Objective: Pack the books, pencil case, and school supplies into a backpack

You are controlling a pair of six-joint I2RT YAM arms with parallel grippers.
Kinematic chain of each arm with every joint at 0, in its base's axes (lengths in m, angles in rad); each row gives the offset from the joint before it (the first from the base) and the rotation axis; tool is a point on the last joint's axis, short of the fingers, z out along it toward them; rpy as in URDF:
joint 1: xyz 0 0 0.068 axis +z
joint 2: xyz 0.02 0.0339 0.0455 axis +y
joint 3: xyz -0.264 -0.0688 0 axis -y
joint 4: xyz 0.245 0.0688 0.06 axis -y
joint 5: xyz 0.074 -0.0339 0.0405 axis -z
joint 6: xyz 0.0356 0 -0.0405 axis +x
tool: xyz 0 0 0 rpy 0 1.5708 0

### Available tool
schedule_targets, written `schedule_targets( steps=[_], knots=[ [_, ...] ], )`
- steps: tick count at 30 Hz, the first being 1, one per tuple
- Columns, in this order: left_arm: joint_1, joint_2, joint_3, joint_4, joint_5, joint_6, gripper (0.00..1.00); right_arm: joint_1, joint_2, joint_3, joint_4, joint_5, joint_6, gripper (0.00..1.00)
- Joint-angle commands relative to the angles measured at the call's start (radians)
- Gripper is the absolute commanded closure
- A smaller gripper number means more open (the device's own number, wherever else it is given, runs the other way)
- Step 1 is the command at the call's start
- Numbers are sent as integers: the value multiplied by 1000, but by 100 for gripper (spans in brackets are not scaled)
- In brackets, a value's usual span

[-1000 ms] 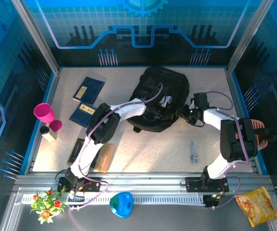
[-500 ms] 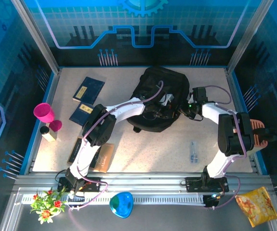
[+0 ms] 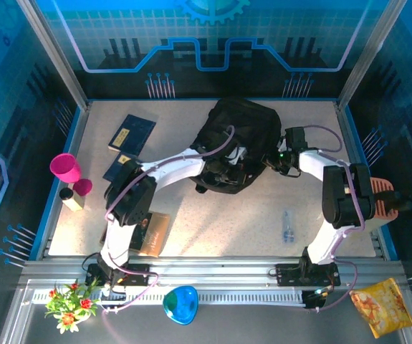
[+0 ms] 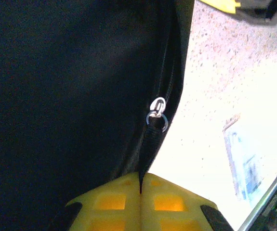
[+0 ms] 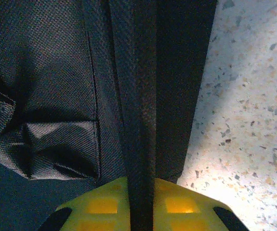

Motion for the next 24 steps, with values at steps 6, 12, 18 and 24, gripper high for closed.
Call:
schedule_targets(
  steps=[6, 12, 18, 24],
  knots=[
    [14, -158, -177, -134, -129, 80, 100, -16, 50, 63, 8, 66, -18, 88],
    [20, -188, -206, -116, -114, 95, 100, -13, -24, 17, 45, -13, 16, 82],
    [20, -180, -195, -78, -80, 94, 100, 38, -212, -125, 14, -41, 131, 45],
    [19, -176, -195, -71, -69, 102, 100, 161, -337, -251, -10, 44, 291, 30]
  ],
)
